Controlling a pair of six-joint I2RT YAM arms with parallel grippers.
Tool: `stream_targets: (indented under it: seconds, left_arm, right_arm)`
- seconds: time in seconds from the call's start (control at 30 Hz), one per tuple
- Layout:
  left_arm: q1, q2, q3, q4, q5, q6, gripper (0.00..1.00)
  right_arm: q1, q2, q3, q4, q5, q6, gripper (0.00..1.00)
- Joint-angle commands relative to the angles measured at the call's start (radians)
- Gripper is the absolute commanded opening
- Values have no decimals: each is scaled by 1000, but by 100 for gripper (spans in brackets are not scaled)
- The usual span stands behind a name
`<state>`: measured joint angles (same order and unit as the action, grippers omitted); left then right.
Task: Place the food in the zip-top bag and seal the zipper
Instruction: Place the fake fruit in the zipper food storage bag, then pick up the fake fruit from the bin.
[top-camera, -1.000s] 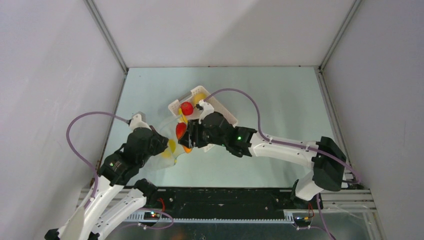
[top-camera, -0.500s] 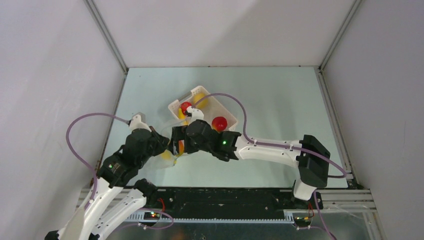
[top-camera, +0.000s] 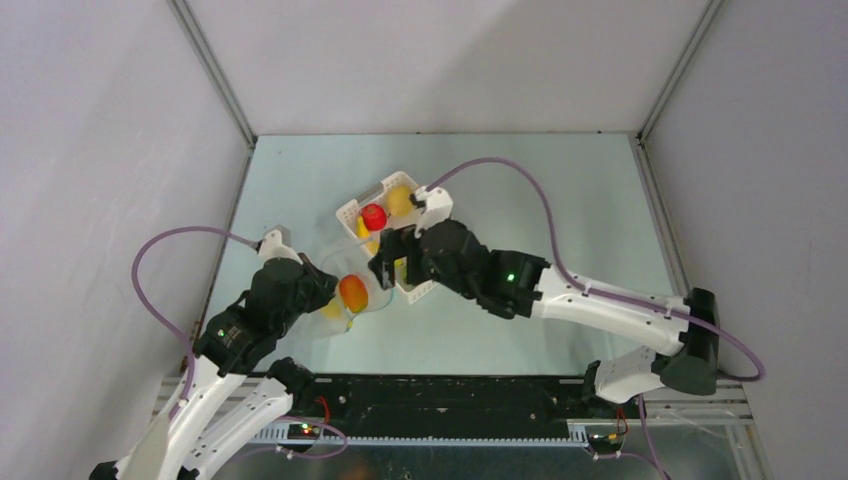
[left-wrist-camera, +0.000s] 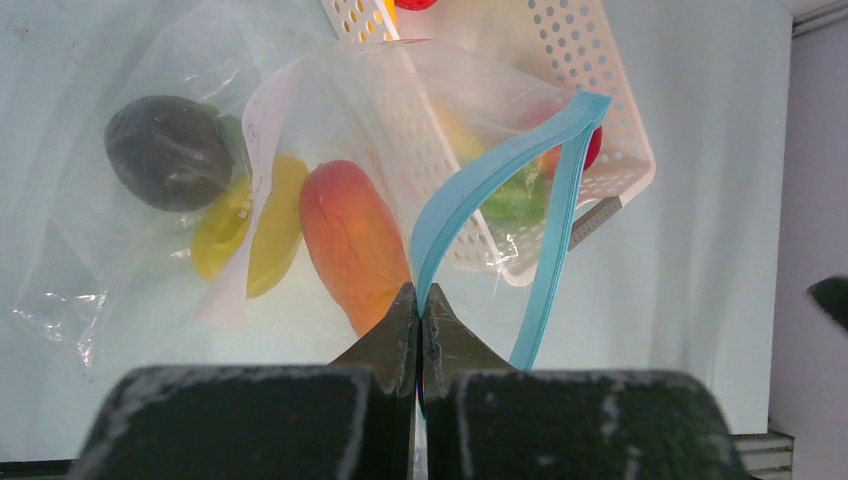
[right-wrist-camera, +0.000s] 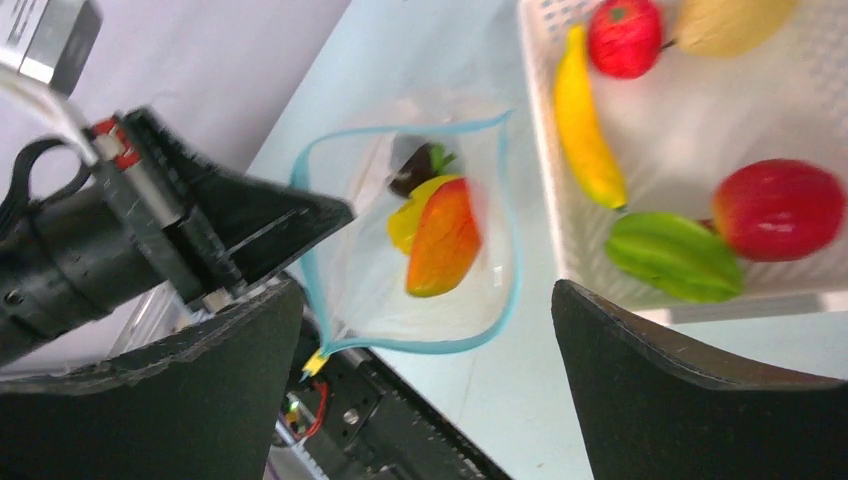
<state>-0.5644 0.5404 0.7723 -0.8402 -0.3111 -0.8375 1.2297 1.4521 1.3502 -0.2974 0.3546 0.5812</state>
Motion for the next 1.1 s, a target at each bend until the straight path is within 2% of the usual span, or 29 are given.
stream_targets:
  seconds: [0.0,0.1,0.23,0.43,0.57,0.77,1.07]
  left_arm:
    - [-3,-14,-7,0,-36,7,0]
    - [-3,-17,-9,-23,-75,9,0]
    - [-3,-12,-7,-47,-97,8,0]
    - [-3,-34,-19,-33,-103,13,0]
    - [-2,-46,-17,-35,-119,13,0]
    - [-2,-46,-13,-20,-121,25,0]
    - [-3,-56,-3,-44,-144,21,0]
  right_arm:
    - [-117,-29,-30,-107,1,-37,99]
    - [-203,-23,-47,-147,-18,12,99]
    - [-225,15,-43,-128,73,-32,100]
    - [-247,124,-1,-163,116,-16,99]
    - [-260,231,68,-206,133,-49,100]
    - [-260,427,268,-323,226,-109,99]
    - [-264,547,308,-323,240,-87,99]
